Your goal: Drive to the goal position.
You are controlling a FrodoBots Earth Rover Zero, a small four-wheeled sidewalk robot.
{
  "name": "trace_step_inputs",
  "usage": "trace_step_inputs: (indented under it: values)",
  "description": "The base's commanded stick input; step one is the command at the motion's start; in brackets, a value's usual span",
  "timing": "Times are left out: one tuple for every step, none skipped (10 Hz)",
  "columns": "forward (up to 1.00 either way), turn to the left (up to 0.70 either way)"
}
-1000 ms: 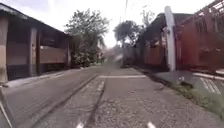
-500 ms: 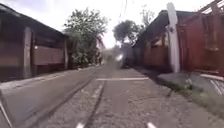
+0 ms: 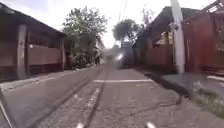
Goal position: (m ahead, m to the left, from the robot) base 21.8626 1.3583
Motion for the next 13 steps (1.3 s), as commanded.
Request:
trace_step_inputs:
  values:
    - [0.69,0.01]
    - [0.69,0.01]
    - [0.69,0.01]
    - [0.69,0.01]
    - [0.69,0.01]
    - [0.69,0.01]
    - [0.69,0.01]
    - [0.7,0.01]
    - [0.7,0.01]
    - [0.7,0.01]
    - [0.7,0.01]
    - [0.7,0.01]
    - [0.7,0.01]
